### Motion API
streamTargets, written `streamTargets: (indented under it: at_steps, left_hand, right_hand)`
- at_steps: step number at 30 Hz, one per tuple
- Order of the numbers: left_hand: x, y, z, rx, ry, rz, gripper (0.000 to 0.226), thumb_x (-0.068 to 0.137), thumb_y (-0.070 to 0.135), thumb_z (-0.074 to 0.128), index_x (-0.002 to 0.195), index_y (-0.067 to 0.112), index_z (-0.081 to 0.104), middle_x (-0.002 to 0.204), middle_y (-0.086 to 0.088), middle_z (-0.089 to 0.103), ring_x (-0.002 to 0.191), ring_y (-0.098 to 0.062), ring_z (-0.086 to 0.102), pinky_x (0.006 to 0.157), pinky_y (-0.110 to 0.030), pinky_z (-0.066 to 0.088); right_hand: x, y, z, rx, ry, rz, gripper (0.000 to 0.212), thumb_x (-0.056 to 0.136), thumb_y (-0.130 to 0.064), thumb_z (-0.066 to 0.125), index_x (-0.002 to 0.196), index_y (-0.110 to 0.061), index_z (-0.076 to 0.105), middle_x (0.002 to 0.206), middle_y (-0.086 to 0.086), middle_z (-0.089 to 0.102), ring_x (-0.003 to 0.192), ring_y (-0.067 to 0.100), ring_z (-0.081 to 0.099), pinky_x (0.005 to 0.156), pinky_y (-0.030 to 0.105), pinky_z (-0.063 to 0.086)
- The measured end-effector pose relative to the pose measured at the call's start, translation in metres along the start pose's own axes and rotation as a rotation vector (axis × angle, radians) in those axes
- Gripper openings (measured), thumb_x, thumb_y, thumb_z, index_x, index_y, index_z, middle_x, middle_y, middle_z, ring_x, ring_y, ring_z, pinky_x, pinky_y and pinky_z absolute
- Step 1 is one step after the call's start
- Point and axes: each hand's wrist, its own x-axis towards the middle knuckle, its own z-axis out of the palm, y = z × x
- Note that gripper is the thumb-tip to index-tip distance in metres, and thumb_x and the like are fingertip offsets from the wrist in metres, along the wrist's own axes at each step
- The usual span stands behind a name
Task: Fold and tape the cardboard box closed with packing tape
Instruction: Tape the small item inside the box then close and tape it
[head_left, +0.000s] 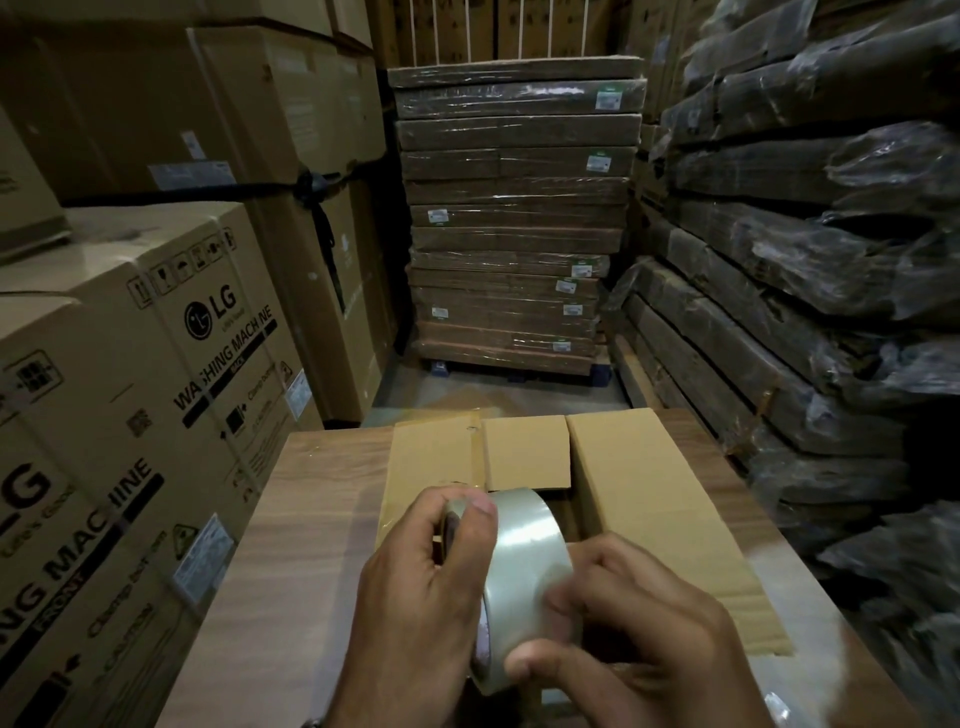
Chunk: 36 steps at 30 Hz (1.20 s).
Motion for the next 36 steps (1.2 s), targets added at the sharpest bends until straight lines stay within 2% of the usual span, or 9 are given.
streamTargets:
  at_steps: [2, 6, 11, 15, 18, 20, 30, 34, 36]
  left_hand:
    - [0.000, 0.002, -0.001, -0.007, 0.003, 0.001, 0.053, 0.059, 0.075, 0.038, 0.090, 0.041, 0.064, 0.076, 0.001, 0.068, 0.064, -0.011, 0.064, 0.060, -0.034, 0.053]
    - [0.000, 0.002, -0.001, -0.021, -0.025, -0.003, 0.055, 0.061, 0.076, 0.038, 0.092, 0.041, 0.065, 0.079, -0.001, 0.067, 0.072, -0.019, 0.066, 0.067, -0.046, 0.055]
    - [0.000, 0.001, -0.001, -0.023, -0.028, 0.000, 0.051, 0.060, 0.075, 0.038, 0.090, 0.043, 0.064, 0.077, -0.001, 0.068, 0.066, -0.014, 0.065, 0.062, -0.036, 0.055]
    - [0.001, 0.003, -0.003, -0.030, -0.035, 0.032, 0.050, 0.061, 0.075, 0.038, 0.090, 0.043, 0.064, 0.078, 0.000, 0.068, 0.066, -0.011, 0.065, 0.057, -0.028, 0.051]
    - [0.000, 0.005, -0.002, -0.068, -0.056, 0.039, 0.050, 0.063, 0.075, 0.039, 0.090, 0.042, 0.064, 0.078, -0.001, 0.069, 0.067, -0.014, 0.066, 0.057, -0.029, 0.051]
    - [-0.001, 0.008, -0.003, -0.098, -0.073, 0.024, 0.047, 0.067, 0.076, 0.045, 0.091, 0.040, 0.066, 0.079, 0.000, 0.070, 0.068, -0.014, 0.067, 0.055, -0.026, 0.052]
    - [-0.004, 0.009, -0.007, -0.100, -0.060, -0.007, 0.055, 0.071, 0.084, 0.044, 0.092, 0.040, 0.069, 0.083, 0.000, 0.071, 0.079, -0.018, 0.069, 0.070, -0.041, 0.057]
    - [-0.009, 0.007, -0.015, 0.169, 0.072, 0.241, 0.054, 0.066, 0.084, 0.040, 0.099, 0.050, 0.067, 0.104, 0.033, 0.064, 0.103, 0.010, 0.057, 0.075, -0.016, 0.051]
    - [-0.012, 0.010, -0.020, 0.371, 0.067, 0.480, 0.044, 0.074, 0.073, 0.049, 0.106, 0.048, 0.067, 0.105, 0.030, 0.062, 0.104, 0.005, 0.057, 0.074, -0.013, 0.047]
  right_hand:
    - [-0.001, -0.001, -0.001, 0.032, 0.002, 0.035, 0.025, 0.068, -0.043, 0.079, 0.071, -0.033, 0.056, 0.077, -0.010, 0.055, 0.060, 0.004, 0.059, 0.053, 0.007, 0.043]
    - [0.000, -0.005, -0.003, 0.103, -0.017, 0.137, 0.050, 0.057, -0.045, 0.085, 0.096, -0.055, 0.054, 0.095, -0.018, 0.061, 0.069, 0.007, 0.069, 0.057, 0.017, 0.055]
    - [0.004, -0.002, -0.003, 0.005, 0.025, 0.034, 0.026, 0.064, -0.050, 0.076, 0.080, -0.038, 0.059, 0.085, -0.015, 0.058, 0.066, 0.007, 0.062, 0.054, 0.006, 0.043]
    - [-0.001, -0.005, -0.003, 0.005, 0.039, 0.060, 0.030, 0.065, -0.043, 0.080, 0.069, -0.031, 0.053, 0.078, -0.012, 0.058, 0.063, 0.004, 0.061, 0.053, 0.009, 0.045]
    - [-0.001, -0.008, -0.003, 0.080, 0.026, 0.111, 0.043, 0.058, -0.038, 0.085, 0.093, -0.042, 0.060, 0.091, -0.011, 0.065, 0.068, 0.006, 0.069, 0.054, 0.023, 0.056]
    - [0.002, -0.010, -0.004, 0.029, 0.044, 0.046, 0.050, 0.061, -0.042, 0.084, 0.106, -0.046, 0.062, 0.097, -0.018, 0.064, 0.072, 0.002, 0.068, 0.054, 0.014, 0.053]
    - [0.000, -0.012, 0.001, 0.144, 0.183, 0.152, 0.036, 0.051, -0.042, 0.086, 0.074, -0.032, 0.061, 0.071, -0.009, 0.065, 0.055, 0.010, 0.065, 0.047, 0.018, 0.051]
    - [0.000, -0.008, -0.001, 0.242, 0.175, 0.277, 0.048, 0.044, -0.041, 0.083, 0.085, -0.035, 0.059, 0.079, -0.004, 0.070, 0.055, 0.015, 0.068, 0.049, 0.026, 0.055]
    - [0.001, -0.010, -0.003, 0.279, 0.194, 0.291, 0.049, 0.044, -0.031, 0.086, 0.085, -0.038, 0.059, 0.082, -0.003, 0.071, 0.057, 0.015, 0.070, 0.052, 0.027, 0.057]
